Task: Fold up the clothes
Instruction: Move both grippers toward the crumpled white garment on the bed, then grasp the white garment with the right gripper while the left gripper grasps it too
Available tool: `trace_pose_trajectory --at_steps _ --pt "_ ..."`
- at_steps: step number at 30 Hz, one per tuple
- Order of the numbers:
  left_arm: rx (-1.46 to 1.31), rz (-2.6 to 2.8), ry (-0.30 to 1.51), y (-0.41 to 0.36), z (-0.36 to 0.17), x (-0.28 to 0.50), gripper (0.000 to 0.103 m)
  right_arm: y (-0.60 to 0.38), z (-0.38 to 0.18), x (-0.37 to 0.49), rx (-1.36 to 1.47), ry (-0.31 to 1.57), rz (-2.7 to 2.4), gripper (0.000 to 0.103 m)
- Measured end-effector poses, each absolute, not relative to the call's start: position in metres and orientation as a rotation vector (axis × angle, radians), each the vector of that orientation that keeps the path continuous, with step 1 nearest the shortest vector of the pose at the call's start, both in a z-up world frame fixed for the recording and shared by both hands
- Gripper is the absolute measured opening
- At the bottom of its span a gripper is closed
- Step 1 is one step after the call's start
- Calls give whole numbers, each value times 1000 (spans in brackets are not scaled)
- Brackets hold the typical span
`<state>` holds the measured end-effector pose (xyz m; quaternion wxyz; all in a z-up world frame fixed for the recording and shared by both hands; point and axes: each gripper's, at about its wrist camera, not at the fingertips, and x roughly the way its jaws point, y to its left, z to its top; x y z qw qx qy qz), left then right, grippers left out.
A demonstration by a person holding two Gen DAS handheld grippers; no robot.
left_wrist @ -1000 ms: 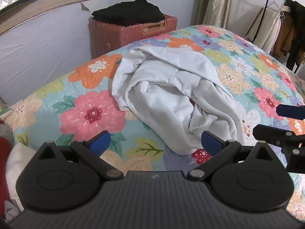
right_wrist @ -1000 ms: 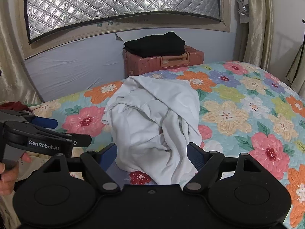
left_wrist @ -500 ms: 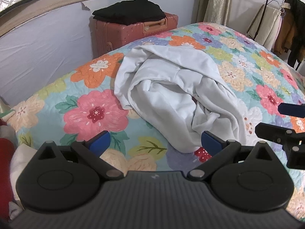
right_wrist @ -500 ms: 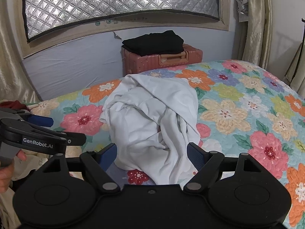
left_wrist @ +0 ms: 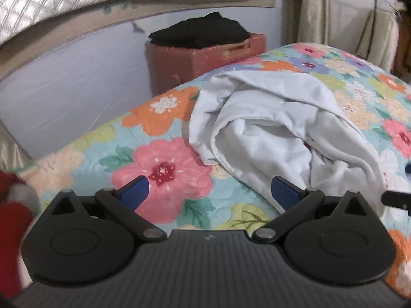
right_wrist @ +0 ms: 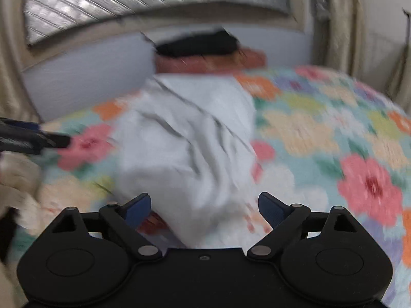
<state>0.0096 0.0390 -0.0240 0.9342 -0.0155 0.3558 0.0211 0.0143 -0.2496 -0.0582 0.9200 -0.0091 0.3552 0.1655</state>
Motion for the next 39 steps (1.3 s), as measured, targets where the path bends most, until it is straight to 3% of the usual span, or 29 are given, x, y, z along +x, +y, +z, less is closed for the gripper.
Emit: trace_pose_trajectory --at_steps 5,13,16,19,22,25,27,33,37,39 --pt "-277 -25 779 60 -55 44 100 -271 -64 52 184 756 311 93" --pt "-500 -86 814 83 -93 89 74 -278 -58 138 341 851 371 93" --pt "-610 -89 846 84 -113 98 76 -283 -65 167 436 896 367 93" --pt "-590 -92 803 72 -117 101 90 -282 -73 191 483 951 344 93" --pt "-607 -132 783 65 -118 108 91 -279 -77 210 496 983 351 93" --pt "-734 -210 770 69 -127 111 75 -272 -78 226 464 990 379 93" --pt "-735 -195 755 67 -129 111 59 -263 -81 237 416 1002 390 93" --pt "-750 -174 736 59 -128 111 59 -245 -99 253 372 1045 417 98" --pt "-757 -237 715 58 -129 110 63 -239 -99 239 468 1050 380 73" --pt "-770 -237 710 58 -130 109 59 -237 -96 233 481 1056 381 60"
